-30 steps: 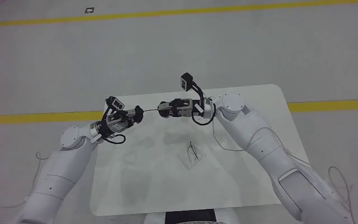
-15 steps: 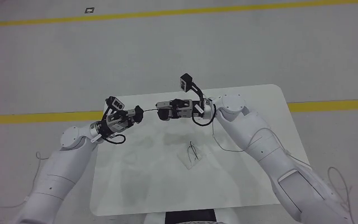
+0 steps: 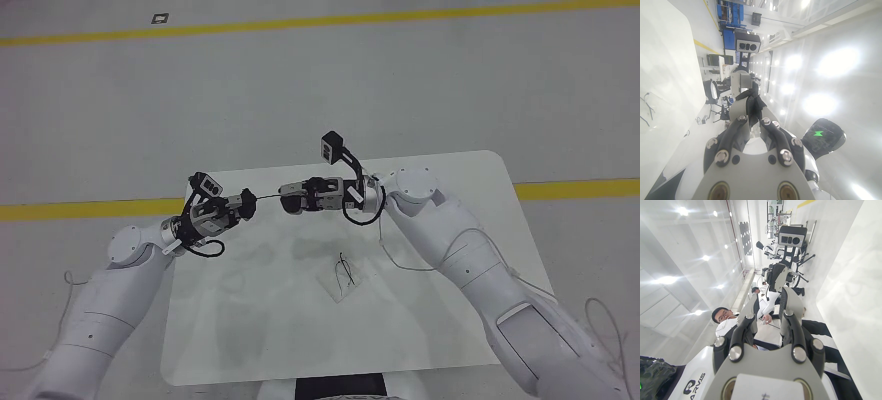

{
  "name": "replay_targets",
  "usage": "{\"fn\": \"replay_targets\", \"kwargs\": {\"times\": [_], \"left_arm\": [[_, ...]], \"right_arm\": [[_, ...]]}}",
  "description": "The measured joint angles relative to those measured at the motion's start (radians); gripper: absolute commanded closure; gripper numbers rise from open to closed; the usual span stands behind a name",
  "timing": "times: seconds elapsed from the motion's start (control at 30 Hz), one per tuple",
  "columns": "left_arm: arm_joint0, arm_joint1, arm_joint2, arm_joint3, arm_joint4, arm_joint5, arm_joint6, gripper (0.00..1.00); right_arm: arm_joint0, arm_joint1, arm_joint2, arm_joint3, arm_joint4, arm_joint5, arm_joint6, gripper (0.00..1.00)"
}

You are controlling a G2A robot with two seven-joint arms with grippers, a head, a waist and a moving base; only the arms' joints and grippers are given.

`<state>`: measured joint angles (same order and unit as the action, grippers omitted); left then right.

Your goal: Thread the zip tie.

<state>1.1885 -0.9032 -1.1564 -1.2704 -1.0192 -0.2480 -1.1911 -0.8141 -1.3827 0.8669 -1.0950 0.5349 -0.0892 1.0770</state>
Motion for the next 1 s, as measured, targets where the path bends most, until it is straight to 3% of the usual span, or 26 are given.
{"fn": "replay_targets", "kwargs": {"times": [0.77, 0.83, 0.9, 1.0], "left_arm": [[0.000, 0.000, 0.000, 0.000, 0.000, 0.000, 0.000, 1.00], [0.000, 0.000, 0.000, 0.000, 0.000, 0.000, 0.000, 1.00], [0.000, 0.000, 0.000, 0.000, 0.000, 0.000, 0.000, 1.00], [0.000, 0.000, 0.000, 0.000, 0.000, 0.000, 0.000, 1.00]], "right_arm": [[-0.012, -0.003, 0.007, -0.031, -0.020, 0.011, -0.005, 0.86], [-0.012, -0.004, 0.006, -0.032, -0.020, 0.012, -0.006, 0.89], [-0.012, -0.004, 0.006, -0.032, -0.021, 0.014, -0.007, 1.00], [-0.011, -0.005, 0.006, -0.031, -0.023, 0.016, -0.008, 1.00]]}}
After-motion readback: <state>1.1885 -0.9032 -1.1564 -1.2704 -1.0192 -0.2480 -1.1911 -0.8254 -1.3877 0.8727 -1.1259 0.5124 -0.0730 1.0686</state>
